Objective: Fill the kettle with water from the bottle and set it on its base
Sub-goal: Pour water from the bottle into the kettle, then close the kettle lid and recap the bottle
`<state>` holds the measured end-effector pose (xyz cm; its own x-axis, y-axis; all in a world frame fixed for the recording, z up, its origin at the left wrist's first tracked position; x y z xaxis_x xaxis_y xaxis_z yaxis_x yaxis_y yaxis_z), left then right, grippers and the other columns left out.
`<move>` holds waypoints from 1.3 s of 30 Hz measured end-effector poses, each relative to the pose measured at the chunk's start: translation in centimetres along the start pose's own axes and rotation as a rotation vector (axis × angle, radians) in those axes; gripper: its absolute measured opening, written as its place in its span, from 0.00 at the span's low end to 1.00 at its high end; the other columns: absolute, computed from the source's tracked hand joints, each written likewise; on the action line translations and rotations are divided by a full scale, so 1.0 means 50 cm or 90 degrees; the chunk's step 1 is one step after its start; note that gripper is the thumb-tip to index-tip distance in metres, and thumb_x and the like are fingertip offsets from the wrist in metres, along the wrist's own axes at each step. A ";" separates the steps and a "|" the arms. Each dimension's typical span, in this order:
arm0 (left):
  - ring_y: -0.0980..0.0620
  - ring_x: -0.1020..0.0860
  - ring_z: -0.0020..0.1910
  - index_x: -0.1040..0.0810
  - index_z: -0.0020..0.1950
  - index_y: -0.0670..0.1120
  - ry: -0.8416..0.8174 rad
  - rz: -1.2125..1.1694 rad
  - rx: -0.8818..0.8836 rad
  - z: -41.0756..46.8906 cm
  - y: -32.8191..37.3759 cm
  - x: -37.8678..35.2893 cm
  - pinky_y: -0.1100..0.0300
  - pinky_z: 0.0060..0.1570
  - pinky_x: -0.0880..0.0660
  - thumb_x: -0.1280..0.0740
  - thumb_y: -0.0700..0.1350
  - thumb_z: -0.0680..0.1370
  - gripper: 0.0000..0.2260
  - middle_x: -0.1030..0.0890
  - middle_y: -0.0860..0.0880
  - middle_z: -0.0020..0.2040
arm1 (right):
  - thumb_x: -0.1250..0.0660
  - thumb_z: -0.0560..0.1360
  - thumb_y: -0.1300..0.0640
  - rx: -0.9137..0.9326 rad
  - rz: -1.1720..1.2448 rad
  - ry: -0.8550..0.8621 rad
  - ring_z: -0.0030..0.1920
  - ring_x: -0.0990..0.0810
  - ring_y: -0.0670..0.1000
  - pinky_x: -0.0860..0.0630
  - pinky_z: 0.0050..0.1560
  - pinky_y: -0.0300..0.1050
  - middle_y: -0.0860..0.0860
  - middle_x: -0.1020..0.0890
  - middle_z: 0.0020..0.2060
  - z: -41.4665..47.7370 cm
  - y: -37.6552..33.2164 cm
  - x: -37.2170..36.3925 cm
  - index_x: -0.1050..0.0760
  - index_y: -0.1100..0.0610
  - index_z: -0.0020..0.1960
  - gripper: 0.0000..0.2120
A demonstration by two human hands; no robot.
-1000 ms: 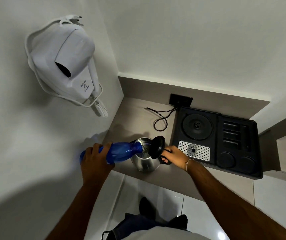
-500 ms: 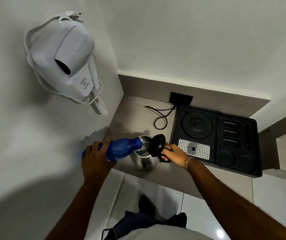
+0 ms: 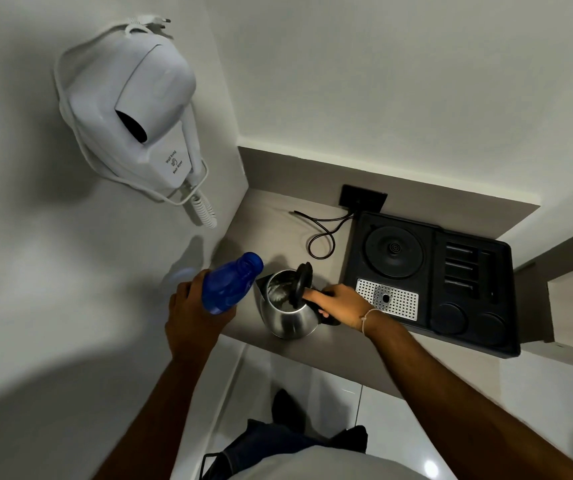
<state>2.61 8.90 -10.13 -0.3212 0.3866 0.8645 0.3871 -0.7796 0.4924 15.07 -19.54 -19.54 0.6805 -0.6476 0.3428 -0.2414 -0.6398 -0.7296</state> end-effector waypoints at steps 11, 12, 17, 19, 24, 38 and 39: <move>0.44 0.18 0.51 0.23 0.63 0.50 -0.045 -0.118 0.067 0.008 -0.029 -0.049 0.43 0.56 0.17 0.21 0.57 0.69 0.26 0.17 0.48 0.52 | 0.38 0.60 0.17 -0.129 -0.225 0.016 0.40 0.21 0.50 0.27 0.37 0.43 0.49 0.20 0.39 0.002 -0.075 -0.031 0.20 0.51 0.54 0.42; 0.45 0.18 0.50 0.22 0.63 0.50 -0.040 -0.128 0.063 0.009 -0.031 -0.053 0.43 0.55 0.17 0.21 0.57 0.69 0.26 0.17 0.48 0.52 | 0.38 0.61 0.18 -0.131 -0.250 0.024 0.41 0.21 0.52 0.26 0.39 0.44 0.50 0.19 0.41 0.004 -0.078 -0.033 0.18 0.51 0.59 0.43; 0.47 0.17 0.47 0.21 0.59 0.49 -0.048 -0.191 0.067 0.017 -0.046 -0.078 0.43 0.54 0.17 0.21 0.57 0.69 0.23 0.17 0.49 0.48 | 0.38 0.67 0.20 -0.138 -0.301 0.040 0.50 0.20 0.57 0.23 0.48 0.47 0.54 0.18 0.50 0.009 -0.081 -0.040 0.18 0.55 0.66 0.45; 0.48 0.17 0.51 0.22 0.62 0.51 -0.045 -0.207 0.083 0.018 -0.056 -0.086 0.44 0.56 0.16 0.17 0.54 0.68 0.27 0.16 0.50 0.52 | 0.39 0.67 0.20 -0.139 -0.309 0.050 0.53 0.18 0.58 0.19 0.53 0.49 0.55 0.17 0.52 0.009 -0.084 -0.040 0.18 0.55 0.66 0.45; 0.59 0.19 0.54 0.25 0.63 0.62 -0.043 -0.274 0.111 0.011 -0.071 -0.106 0.53 0.57 0.17 0.14 0.51 0.65 0.32 0.17 0.60 0.56 | 0.39 0.66 0.20 -0.141 -0.339 0.085 0.49 0.20 0.56 0.19 0.52 0.49 0.52 0.19 0.48 0.007 -0.092 -0.036 0.17 0.55 0.64 0.45; 0.55 0.23 0.65 0.26 0.73 0.57 -0.031 -0.373 0.138 0.002 -0.096 -0.158 0.56 0.62 0.22 0.13 0.46 0.65 0.40 0.21 0.60 0.64 | 0.37 0.53 0.14 -0.167 -0.229 0.096 0.44 0.18 0.52 0.27 0.36 0.43 0.52 0.15 0.48 0.002 -0.050 -0.022 0.16 0.54 0.57 0.52; 0.59 0.23 0.64 0.27 0.72 0.62 -0.033 -0.378 0.139 0.003 -0.097 -0.158 0.55 0.63 0.22 0.13 0.45 0.65 0.40 0.21 0.63 0.64 | 0.37 0.52 0.13 -0.165 -0.224 0.098 0.47 0.17 0.54 0.24 0.39 0.45 0.53 0.15 0.49 0.003 -0.046 -0.021 0.16 0.54 0.57 0.53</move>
<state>3.42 9.70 -19.33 -0.4953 0.7500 0.4384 0.3246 -0.3084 0.8942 15.02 -17.31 -18.32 0.6464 -0.4143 0.6408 -0.1929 -0.9012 -0.3880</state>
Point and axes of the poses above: each hand's wrist, its own z-axis towards the middle knuckle, its own x-axis out of the back of the hand, y = z × x, the point moved 9 cm from there along z, towards the middle knuckle
